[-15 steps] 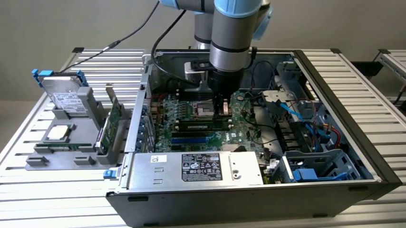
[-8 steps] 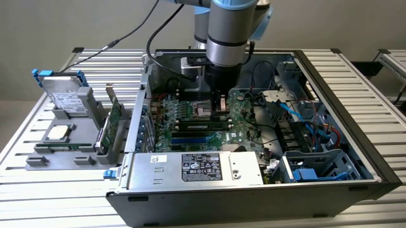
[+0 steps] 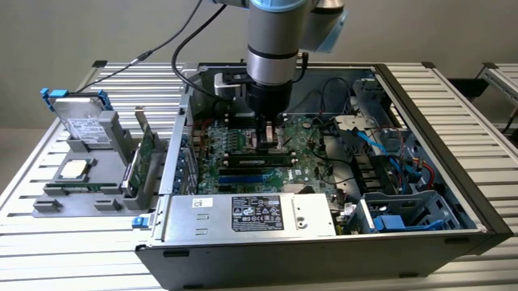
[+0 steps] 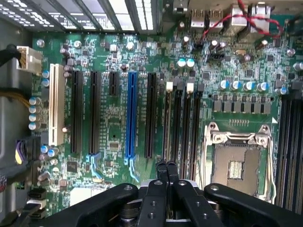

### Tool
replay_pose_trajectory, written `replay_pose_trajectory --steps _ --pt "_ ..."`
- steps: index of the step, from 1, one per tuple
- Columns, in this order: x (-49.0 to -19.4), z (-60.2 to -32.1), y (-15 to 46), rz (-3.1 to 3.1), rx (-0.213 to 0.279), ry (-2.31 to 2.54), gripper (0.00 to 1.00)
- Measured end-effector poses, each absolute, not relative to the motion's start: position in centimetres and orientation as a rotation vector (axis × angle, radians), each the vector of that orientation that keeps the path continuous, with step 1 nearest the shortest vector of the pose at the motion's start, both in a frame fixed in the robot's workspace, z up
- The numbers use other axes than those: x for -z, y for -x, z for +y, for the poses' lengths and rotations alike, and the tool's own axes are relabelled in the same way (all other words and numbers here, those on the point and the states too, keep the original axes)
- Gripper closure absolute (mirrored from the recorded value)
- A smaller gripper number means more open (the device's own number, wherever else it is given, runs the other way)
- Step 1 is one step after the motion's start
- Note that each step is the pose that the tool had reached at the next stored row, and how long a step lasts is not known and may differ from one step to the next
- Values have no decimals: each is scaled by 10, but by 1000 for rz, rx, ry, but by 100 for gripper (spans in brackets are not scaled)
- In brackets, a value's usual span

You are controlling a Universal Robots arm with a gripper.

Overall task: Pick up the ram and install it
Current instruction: 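Press down the ram until it locks into place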

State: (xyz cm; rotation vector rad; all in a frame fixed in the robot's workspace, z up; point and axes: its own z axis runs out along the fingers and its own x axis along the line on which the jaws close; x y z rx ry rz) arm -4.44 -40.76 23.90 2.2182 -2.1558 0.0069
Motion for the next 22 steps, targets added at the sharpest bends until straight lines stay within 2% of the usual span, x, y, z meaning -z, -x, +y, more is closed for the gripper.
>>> replay_pose_trajectory --steps 22 --pt "-226 -404 73 -2151 -19 -2212 90"
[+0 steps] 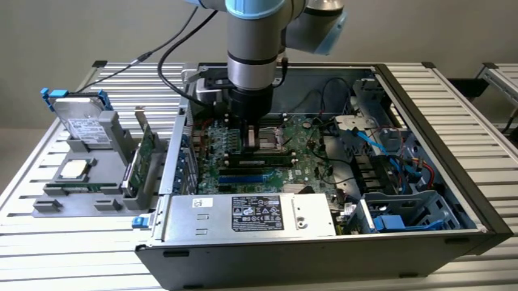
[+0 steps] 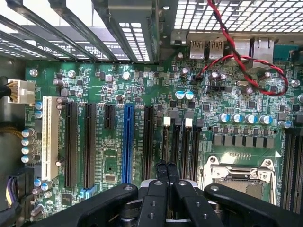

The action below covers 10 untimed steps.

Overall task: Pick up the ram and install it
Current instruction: 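Press down the ram until it locks into place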

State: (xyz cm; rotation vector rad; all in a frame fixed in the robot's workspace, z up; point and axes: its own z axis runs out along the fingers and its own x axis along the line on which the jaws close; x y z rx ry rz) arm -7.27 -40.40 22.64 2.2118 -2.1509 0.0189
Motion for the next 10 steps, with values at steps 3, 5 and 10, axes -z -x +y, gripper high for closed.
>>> replay_pose_trajectory --steps 3,5,10 --pt "-225 -403 73 -2148 -24 -2210 90" --pt "-225 -403 73 -2148 -24 -2210 90" --pt "-234 -403 73 -2148 -23 -2209 90"
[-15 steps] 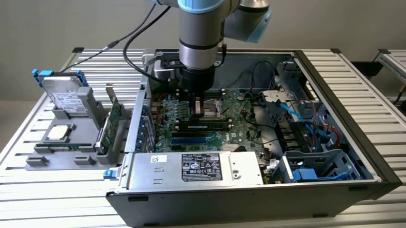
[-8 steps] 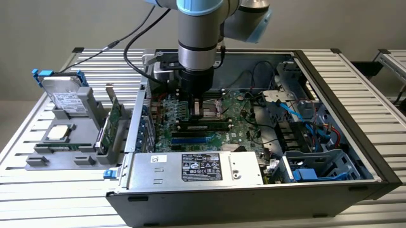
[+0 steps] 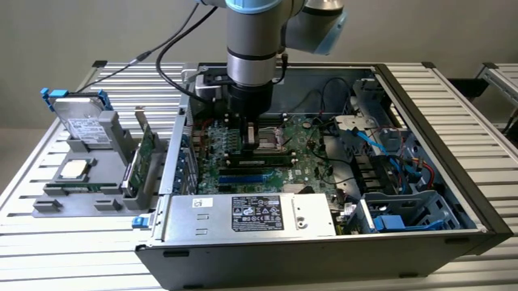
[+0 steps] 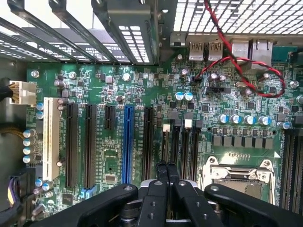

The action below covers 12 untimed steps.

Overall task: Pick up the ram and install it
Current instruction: 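Press down the ram until it locks into place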

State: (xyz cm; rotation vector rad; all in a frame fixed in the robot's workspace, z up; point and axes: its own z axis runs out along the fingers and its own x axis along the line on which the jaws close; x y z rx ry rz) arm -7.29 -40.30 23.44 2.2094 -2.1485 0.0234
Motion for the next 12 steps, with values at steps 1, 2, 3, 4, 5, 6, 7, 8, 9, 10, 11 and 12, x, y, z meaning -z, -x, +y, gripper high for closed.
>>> replay_pose_trajectory --steps 1,2,3,4,5,6,7,8,9,10,11,12 --pt "-236 -403 72 -2148 -22 -2209 90" --pt "-237 -403 70 -2147 -20 -2208 90" --pt "-238 -403 68 -2146 -18 -2207 90" --pt "-238 -403 66 -2145 -16 -2207 90" --pt "-239 -403 63 -2144 -15 -2206 90" --pt "-240 -403 61 -2143 -12 -2205 90" --pt "-241 -403 58 -2142 -10 -2204 90" --pt "-241 -403 55 -2141 -8 -2202 90" --pt "-242 -403 52 -2140 -5 -2202 90" --pt "-243 -403 49 -2139 -3 -2201 90" --pt "-243 -403 46 -2138 -1 -2200 90" --pt "-244 -403 43 -2137 1 -2199 90"
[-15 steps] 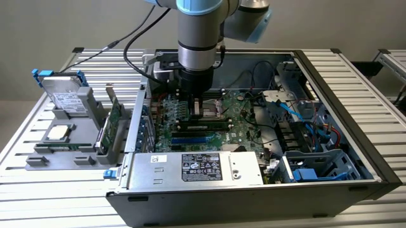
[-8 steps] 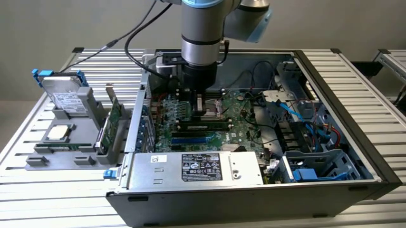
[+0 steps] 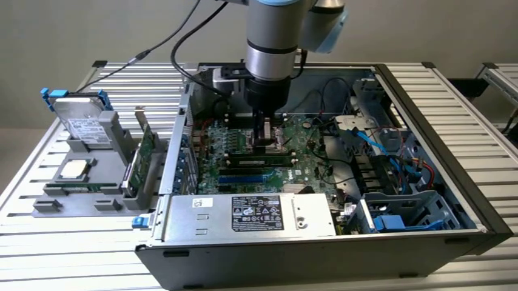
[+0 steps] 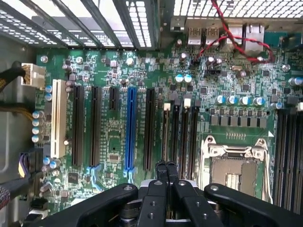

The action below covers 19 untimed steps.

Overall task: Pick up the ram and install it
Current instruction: 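Press down the ram until it locks into place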

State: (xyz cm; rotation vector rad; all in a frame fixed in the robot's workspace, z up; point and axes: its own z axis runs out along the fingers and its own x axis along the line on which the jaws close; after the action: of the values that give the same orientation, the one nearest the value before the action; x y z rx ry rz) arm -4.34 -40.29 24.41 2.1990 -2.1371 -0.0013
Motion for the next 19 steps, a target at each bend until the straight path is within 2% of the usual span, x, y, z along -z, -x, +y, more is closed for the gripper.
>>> replay_pose_trajectory --steps 19 --pt "-249 -403 31 -2132 14 -2195 90"
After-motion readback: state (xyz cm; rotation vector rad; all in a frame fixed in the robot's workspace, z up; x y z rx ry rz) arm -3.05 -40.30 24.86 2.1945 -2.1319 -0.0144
